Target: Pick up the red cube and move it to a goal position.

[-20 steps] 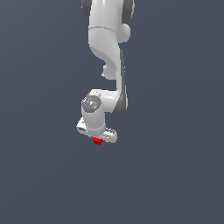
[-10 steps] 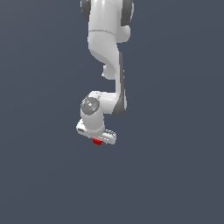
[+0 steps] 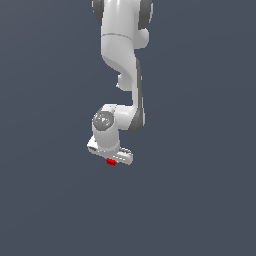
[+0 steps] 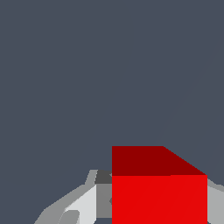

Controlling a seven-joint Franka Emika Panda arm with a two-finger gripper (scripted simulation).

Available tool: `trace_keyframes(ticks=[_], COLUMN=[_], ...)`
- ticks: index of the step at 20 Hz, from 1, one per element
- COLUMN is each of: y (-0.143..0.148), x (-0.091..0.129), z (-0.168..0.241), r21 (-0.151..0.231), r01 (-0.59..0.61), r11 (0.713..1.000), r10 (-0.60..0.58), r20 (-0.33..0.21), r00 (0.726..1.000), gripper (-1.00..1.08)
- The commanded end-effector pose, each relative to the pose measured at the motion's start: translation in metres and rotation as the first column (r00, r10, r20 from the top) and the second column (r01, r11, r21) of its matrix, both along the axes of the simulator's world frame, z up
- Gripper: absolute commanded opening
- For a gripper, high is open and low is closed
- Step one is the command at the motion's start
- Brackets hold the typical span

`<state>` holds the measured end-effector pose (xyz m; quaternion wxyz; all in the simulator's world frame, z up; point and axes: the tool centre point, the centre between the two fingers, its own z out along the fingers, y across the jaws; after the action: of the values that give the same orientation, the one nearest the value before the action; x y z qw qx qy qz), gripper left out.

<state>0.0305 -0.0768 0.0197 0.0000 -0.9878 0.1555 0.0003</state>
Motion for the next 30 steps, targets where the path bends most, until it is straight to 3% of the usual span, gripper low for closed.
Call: trace_keyframes(ticks=[1,13,30], y=[0.000,0.019,0.110], x=[0.000,-0.016,-0.085], z=[0.000,0.005,0.031], r21=[0.000,0.000,0.000], r01=[0.000,0.000,0.000], r11=[1.000,1.000,1.000], r10=[0.000,0.000,0.000], r20=[0.001,0.000,0.001], r00=[1.000,1.000,1.000], gripper=[-1.00,-1.00,-1.00])
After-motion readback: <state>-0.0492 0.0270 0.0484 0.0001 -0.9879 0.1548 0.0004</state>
